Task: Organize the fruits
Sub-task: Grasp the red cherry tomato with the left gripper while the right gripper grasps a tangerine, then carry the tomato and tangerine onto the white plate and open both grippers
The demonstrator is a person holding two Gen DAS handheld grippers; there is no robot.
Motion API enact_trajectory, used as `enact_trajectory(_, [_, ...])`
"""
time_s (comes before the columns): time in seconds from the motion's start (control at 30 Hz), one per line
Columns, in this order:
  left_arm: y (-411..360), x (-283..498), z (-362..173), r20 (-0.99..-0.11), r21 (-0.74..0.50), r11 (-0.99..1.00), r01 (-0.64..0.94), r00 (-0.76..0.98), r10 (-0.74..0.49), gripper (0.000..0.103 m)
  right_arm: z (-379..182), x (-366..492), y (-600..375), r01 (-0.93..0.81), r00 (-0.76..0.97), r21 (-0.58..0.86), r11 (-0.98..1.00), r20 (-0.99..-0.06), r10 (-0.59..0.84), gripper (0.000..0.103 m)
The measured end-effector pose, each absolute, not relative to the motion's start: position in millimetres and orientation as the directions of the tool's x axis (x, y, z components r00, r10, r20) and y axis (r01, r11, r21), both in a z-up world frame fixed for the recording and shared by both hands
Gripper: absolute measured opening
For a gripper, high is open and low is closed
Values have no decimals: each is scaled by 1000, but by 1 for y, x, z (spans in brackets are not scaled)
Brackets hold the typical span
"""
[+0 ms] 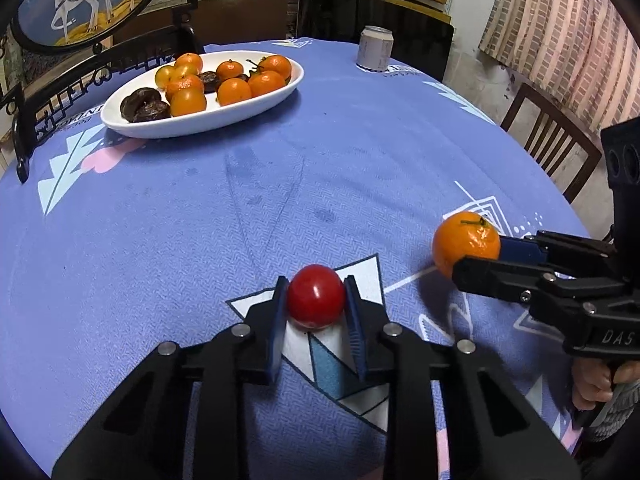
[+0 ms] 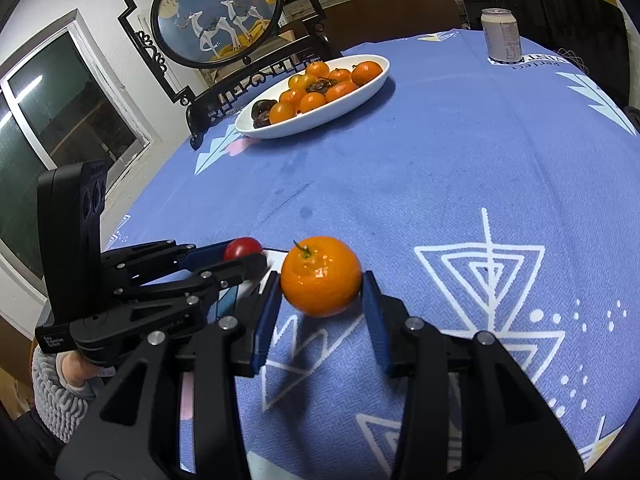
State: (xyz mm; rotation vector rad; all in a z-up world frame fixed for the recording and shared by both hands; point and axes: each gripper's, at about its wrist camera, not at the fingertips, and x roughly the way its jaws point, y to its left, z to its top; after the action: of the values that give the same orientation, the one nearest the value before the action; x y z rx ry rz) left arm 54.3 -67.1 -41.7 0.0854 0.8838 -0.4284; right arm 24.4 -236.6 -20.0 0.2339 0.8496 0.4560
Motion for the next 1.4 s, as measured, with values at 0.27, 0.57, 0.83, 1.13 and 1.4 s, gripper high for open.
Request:
enact_trajectory(0.27, [-56, 51, -35, -739, -110, 922, 371, 590, -325, 29, -24, 27, -237, -281, 561, 385, 879, -677, 476, 41])
enact_trajectory(0.57, [-42, 51, -20, -697, -43, 953, 299, 674, -243, 29, -19, 30, -234, -276, 547, 367, 888, -700, 459, 41])
enact_trajectory(0.83, [-19, 65, 6, -645, 8, 977, 211, 748, -156, 29, 28, 40, -216, -339, 597, 246, 908, -690, 410, 41])
enact_trajectory(1.13, [-13, 102, 26, -622, 44, 981, 190, 774, -122, 29, 47, 87, -195, -352, 598, 204, 913, -702, 387, 41])
enact_trajectory(1.4, [-3, 181, 33, -640, 4, 986, 169, 757, -127, 29, 59, 162, -177, -329, 638, 217, 919, -666, 386, 41])
